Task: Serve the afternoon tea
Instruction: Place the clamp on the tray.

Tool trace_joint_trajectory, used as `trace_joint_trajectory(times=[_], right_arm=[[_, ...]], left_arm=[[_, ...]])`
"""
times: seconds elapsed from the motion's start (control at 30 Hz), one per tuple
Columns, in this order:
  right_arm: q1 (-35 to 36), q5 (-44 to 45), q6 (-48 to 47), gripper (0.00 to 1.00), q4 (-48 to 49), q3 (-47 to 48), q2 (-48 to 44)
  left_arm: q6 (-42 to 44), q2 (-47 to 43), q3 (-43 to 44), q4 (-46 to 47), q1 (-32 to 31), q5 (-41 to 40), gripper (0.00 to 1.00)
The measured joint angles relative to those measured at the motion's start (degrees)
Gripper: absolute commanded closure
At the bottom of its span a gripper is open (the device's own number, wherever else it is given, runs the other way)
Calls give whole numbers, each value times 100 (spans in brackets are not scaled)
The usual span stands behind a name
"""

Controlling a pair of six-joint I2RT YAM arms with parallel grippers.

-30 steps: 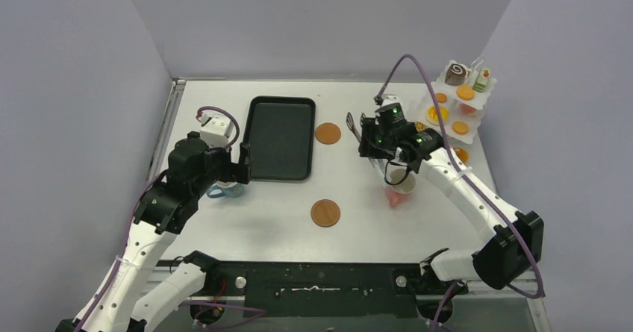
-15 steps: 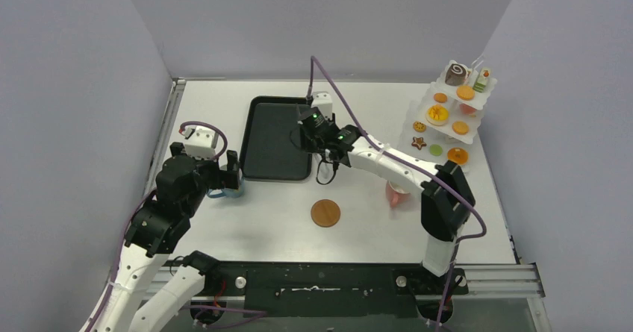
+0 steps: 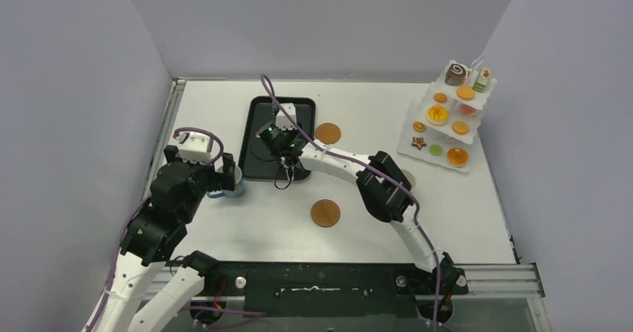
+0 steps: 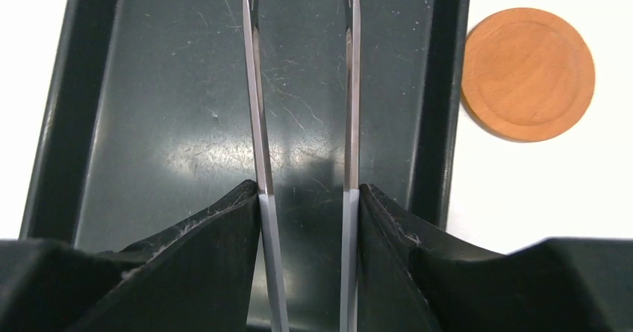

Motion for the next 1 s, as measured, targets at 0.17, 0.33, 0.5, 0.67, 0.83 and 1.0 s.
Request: trace_joint_trajectory(times=[0.17, 0.33, 0.5, 0.67, 0.83, 1.0], right_arm=[[0, 164, 413, 53, -243, 380, 396], [7, 208, 761, 51, -413, 417, 459], [22, 201, 1027, 49, -463, 417, 459], [22, 175, 1196, 47, -487, 417, 459], [24, 144, 1344, 44, -531, 417, 461], [26, 81, 1456, 40, -566, 422, 605]], left_arm=[[31, -7, -2, 9, -81, -83, 5], [46, -81, -15, 13, -116, -125, 5], [74, -96, -24, 28, -118, -144, 5], [90, -125, -33, 28, -120, -144, 5], [122, -131, -33, 33, -120, -144, 5], [129, -133, -37, 33, -120, -146, 5]])
